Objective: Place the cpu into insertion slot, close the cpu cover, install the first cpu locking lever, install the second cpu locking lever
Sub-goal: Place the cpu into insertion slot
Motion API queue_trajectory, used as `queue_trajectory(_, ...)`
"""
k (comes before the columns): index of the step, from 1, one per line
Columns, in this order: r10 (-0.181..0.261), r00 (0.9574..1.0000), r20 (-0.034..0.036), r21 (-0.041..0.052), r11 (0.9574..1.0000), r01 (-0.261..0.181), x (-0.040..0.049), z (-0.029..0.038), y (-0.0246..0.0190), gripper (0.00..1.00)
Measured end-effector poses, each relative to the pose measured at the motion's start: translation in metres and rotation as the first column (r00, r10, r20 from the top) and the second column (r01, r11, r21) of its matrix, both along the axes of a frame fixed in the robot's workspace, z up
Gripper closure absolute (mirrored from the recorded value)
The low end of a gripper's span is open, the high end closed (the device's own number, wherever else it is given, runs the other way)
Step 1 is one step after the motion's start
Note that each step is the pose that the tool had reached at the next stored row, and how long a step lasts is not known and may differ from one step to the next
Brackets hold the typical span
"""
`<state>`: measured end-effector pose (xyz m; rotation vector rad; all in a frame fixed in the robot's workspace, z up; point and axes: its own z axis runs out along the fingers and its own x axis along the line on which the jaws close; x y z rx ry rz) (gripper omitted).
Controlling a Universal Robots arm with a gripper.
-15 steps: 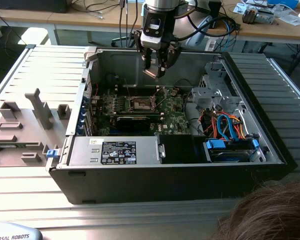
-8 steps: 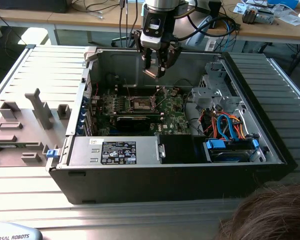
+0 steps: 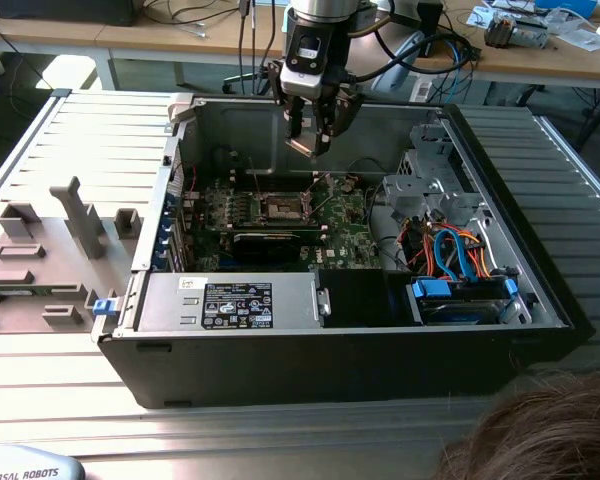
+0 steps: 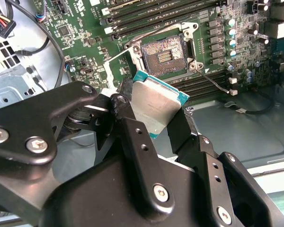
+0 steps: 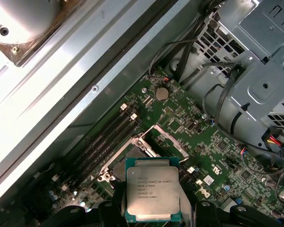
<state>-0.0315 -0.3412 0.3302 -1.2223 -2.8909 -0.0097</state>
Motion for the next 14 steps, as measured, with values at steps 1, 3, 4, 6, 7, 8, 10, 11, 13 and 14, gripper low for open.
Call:
queue_trajectory(1,-0.001,1.0,0.0,0.0,1.0,0.001,0.0,0.0,0.0,0.46)
queue_trajectory(3,-0.002,1.0,0.0,0.0,1.0,0.002,0.0,0.0,0.0,0.46)
queue_trajectory(4,-0.003,1.0,0.0,0.0,1.0,0.003,0.0,0.0,0.0,0.46)
queue_trajectory(6,-0.004,1.0,0.0,0.0,1.0,0.004,0.0,0.0,0.0,0.46)
queue_trajectory(7,-0.004,1.0,0.0,-0.0001,1.0,0.004,0.0,0.0,0.0,0.46)
queue_trajectory(8,-0.005,1.0,-0.0001,-0.0001,1.0,0.005,0.0,0.0,0.0,0.46)
queue_trajectory(10,-0.007,1.0,0.0,0.0,1.0,0.007,0.0,-0.0001,0.0,0.46)
queue_trajectory(11,-0.007,1.0,0.0,0.0,1.0,0.007,0.0,-0.0001,0.0,0.46)
queue_trajectory(13,-0.009,1.0,0.0,0.0,1.0,0.009,0.0,-0.0001,0.0,0.46)
queue_trajectory(14,-0.01,0.9999,0.0,-0.0001,0.9999,0.01,0.0,-0.0001,0.0,0.46)
